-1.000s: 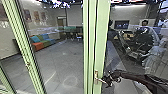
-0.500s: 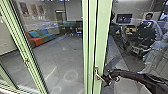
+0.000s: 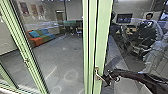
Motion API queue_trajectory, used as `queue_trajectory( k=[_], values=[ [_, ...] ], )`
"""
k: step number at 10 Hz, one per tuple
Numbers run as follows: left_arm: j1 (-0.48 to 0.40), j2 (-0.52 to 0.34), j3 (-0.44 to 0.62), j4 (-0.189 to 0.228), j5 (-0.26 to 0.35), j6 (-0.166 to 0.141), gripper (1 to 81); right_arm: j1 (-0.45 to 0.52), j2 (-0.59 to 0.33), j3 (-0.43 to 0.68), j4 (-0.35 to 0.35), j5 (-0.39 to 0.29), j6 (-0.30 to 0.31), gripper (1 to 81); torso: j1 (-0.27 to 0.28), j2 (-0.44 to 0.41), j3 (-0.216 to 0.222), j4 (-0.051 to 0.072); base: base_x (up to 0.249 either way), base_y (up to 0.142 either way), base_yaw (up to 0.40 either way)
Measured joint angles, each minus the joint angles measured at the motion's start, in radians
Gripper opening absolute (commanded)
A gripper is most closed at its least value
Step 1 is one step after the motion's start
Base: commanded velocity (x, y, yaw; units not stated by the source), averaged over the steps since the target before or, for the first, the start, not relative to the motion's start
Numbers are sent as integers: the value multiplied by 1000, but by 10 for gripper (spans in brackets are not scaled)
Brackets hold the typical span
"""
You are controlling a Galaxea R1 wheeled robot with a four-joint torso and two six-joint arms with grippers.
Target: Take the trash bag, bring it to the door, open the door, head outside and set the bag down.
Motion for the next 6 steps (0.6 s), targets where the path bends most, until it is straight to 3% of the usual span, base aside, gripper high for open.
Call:
queue_trajectory(
  k=[6],
  values=[
    [3, 1, -2, 0, 0, 0, 10, 1, -1, 0, 15, 3, -8, 811, 0, 0, -1, 0, 0, 0, 0]
  ],
)
